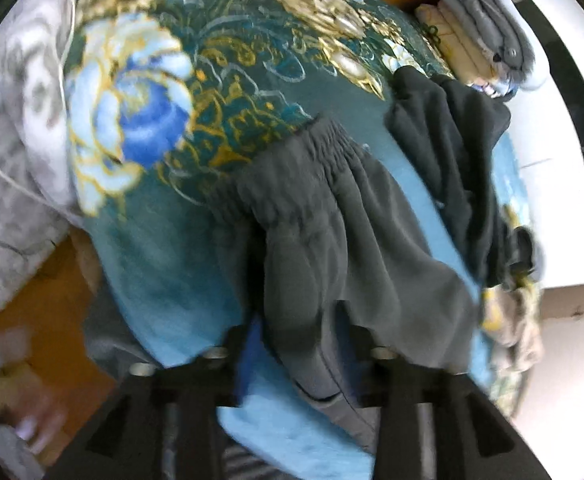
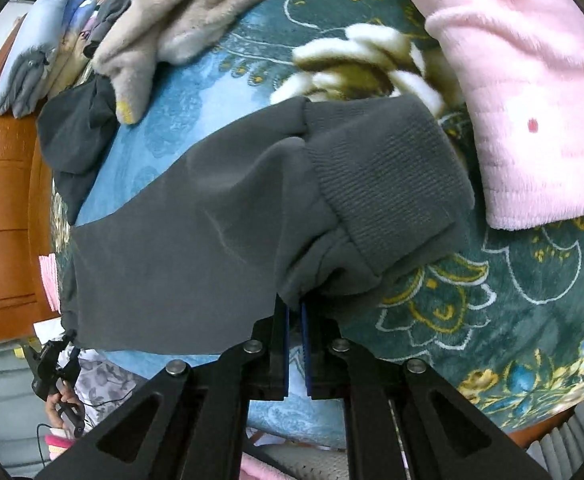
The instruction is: Fold clothes
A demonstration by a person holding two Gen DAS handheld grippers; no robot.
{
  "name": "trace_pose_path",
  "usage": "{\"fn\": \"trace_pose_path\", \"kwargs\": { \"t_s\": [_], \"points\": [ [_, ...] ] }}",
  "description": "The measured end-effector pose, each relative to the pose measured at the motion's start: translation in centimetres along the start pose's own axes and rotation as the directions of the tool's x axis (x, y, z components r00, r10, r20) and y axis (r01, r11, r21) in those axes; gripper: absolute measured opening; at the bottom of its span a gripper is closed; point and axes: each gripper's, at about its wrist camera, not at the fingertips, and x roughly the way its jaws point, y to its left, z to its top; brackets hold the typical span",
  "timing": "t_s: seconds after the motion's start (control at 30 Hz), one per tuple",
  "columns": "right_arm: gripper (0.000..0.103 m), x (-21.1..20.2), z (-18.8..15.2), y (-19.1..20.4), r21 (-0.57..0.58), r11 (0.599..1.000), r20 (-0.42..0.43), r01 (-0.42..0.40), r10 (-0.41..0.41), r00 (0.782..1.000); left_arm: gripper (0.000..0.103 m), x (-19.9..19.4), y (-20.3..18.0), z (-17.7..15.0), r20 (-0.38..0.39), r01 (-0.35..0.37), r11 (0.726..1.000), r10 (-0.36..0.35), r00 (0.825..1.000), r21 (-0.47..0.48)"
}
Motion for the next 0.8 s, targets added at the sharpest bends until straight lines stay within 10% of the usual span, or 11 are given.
{"fn": "trace_pose_path", "kwargs": {
  "t_s": [0.2, 0.43, 0.57, 0.8],
  "points": [
    [0.007, -1.2, -0.5, -1.0, 0.016, 1.0, -0.003, -0.027, 0.027, 1.0, 0.06, 1.5, 2.6, 0.6, -0.002, 0.062, 0.994, -0.063, 0.998, -0.094],
    [0.041, -3.5, -0.7, -2.3, 0.046, 0.998, 0.056, -0.038, 0.036, 0.998, 0.061, 3.9, 3.8, 0.5, 0.042, 0.158, 0.968, -0.153, 0.987, -0.196],
    [0.074, -3.6, -1.6, -4.8, 0.151, 0.975, 0.113, -0.164, 0.148, 0.982, 0.061, 4.6, 3.9, 0.4, 0.054, 0.169, 0.96, -0.161, 0.986, -0.224],
    [0.082, -1.7, -2.6, -8.9, 0.336, 0.875, 0.251, -0.348, 0.273, 0.929, 0.06, 5.0, 3.6, 0.5, 0.036, 0.166, 0.961, -0.162, 0.986, -0.221]
  ]
}}
